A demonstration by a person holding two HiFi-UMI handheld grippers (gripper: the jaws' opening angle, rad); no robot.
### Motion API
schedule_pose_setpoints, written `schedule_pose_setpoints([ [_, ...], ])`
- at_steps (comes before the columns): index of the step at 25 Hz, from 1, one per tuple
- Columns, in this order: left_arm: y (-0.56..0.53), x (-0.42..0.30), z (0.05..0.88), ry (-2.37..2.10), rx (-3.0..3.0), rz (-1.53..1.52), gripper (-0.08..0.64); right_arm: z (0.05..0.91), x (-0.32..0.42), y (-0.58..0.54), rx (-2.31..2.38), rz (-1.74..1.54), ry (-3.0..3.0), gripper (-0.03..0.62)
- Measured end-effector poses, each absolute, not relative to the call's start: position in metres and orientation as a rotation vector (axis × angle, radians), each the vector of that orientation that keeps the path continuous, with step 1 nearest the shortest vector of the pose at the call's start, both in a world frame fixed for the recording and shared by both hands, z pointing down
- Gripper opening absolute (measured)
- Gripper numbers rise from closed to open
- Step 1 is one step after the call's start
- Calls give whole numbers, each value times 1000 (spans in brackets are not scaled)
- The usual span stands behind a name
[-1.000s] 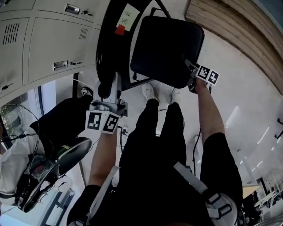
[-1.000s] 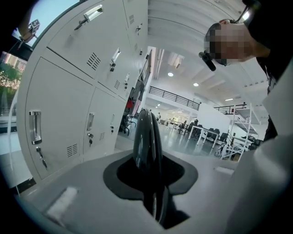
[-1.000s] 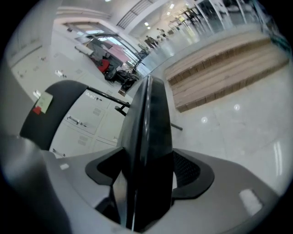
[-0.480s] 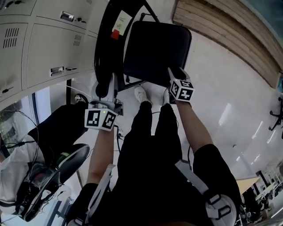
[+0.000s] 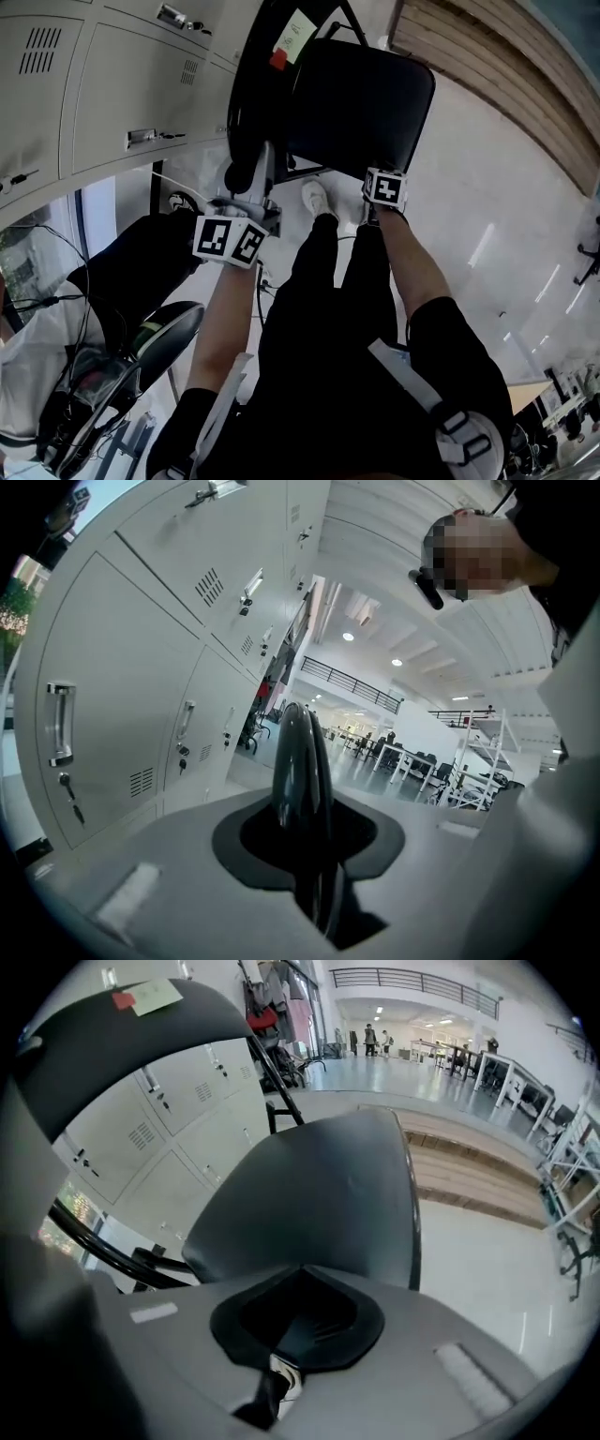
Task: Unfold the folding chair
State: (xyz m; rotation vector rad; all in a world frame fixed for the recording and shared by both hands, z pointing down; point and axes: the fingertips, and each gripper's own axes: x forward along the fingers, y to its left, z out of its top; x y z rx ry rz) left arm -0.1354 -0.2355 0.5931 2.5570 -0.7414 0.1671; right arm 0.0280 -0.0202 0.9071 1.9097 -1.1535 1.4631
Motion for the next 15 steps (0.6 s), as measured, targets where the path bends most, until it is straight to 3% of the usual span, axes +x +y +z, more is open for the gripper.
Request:
schedule_pose_setpoints([
  [1,-238,-138,595,-740,2552,164,78,910,30,-19,1910,1455,-1146,6],
  [15,-286,-180,641,-755,2516,211,100,953,13,-1,1756,1508,-993,6],
])
